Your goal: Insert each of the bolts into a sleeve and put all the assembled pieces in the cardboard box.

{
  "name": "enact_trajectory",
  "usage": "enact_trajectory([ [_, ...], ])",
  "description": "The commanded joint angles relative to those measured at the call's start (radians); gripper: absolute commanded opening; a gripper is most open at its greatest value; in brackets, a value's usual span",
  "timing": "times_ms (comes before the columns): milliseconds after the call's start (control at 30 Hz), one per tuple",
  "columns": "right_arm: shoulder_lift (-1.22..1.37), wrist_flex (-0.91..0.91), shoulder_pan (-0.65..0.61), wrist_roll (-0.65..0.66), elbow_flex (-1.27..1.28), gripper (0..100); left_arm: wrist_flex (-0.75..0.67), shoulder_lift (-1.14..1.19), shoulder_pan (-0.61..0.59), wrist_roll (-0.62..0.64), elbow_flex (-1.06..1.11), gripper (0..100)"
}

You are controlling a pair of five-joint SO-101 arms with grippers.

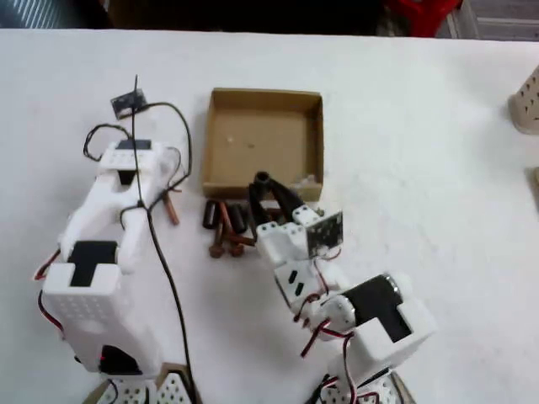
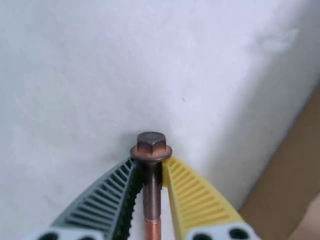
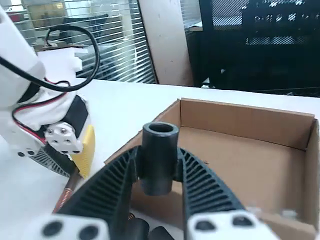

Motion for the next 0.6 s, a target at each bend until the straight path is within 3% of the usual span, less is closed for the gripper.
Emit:
enact_trajectory([
  [0,-0.004,-0.090,-0.008,-0.003,0.066,1.5,-0.023,-0.061,0.016,-0.011,-0.003,2],
  [167,-0.004,-0.189,-0.008,-0.005,0.172,1.5,-0.023,-0.061,0.016,-0.011,-0.003,2],
  [567,0.005,-0.179,0.044,-0.003,0.167,1.6,-0.015,-0.068,0.028,-0.005,-0.002,2],
])
